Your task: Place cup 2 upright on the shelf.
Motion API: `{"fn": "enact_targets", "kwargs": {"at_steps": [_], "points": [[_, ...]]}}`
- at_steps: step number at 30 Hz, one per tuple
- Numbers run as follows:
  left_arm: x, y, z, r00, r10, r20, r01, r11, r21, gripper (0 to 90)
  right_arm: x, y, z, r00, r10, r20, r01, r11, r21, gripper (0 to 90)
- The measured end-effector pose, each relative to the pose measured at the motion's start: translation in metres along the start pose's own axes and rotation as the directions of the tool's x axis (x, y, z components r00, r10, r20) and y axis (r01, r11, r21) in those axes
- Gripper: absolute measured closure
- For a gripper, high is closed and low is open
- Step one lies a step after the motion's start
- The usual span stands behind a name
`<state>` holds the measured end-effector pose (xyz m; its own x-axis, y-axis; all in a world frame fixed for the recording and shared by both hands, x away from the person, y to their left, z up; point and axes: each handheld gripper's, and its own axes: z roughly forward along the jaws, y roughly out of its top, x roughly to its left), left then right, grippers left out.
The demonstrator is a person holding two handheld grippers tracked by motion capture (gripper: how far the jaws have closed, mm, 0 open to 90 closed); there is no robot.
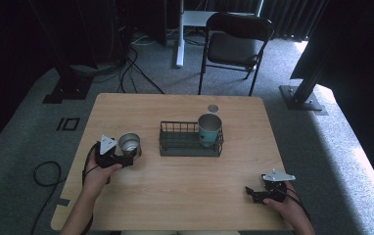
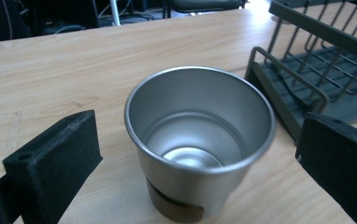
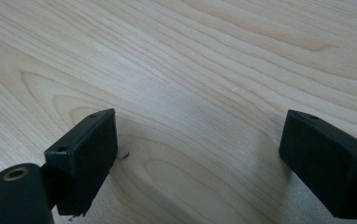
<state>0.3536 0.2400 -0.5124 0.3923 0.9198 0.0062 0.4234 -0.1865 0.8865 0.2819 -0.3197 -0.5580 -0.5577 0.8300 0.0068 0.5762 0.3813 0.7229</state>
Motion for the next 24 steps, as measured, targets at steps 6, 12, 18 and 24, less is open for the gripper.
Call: {"fn": "enact_targets", "kwargs": {"at_steps": [6, 12, 18, 24], "points": [[-0.001, 0.001, 0.009, 1.0, 0.007, 0.0, -0.007, 1.0, 0.005, 0.5, 0.0, 0.0, 0.0, 1.0, 0.0, 0.0, 0.0, 1.0, 0.0, 11.1], [-0.002, 0.002, 0.017, 1.0, 0.008, -0.002, -0.008, 1.0, 0.004, 0.5, 0.0, 0.0, 0.0, 1.0, 0.0, 0.0, 0.0, 1.0, 0.0, 11.1], [-0.002, 0.002, 0.023, 0.9999, 0.015, -0.005, -0.015, 0.9998, 0.009, 0.5, 0.0, 0.0, 0.0, 1.0, 0.0, 0.0, 0.0, 1.0, 0.0, 11.1], [-0.002, 0.001, 0.029, 0.9999, 0.011, -0.006, -0.01, 0.9999, 0.012, 0.5, 0.0, 0.0, 0.0, 1.0, 0.002, -0.001, -0.002, 1.0, -0.001, 11.1]]}}
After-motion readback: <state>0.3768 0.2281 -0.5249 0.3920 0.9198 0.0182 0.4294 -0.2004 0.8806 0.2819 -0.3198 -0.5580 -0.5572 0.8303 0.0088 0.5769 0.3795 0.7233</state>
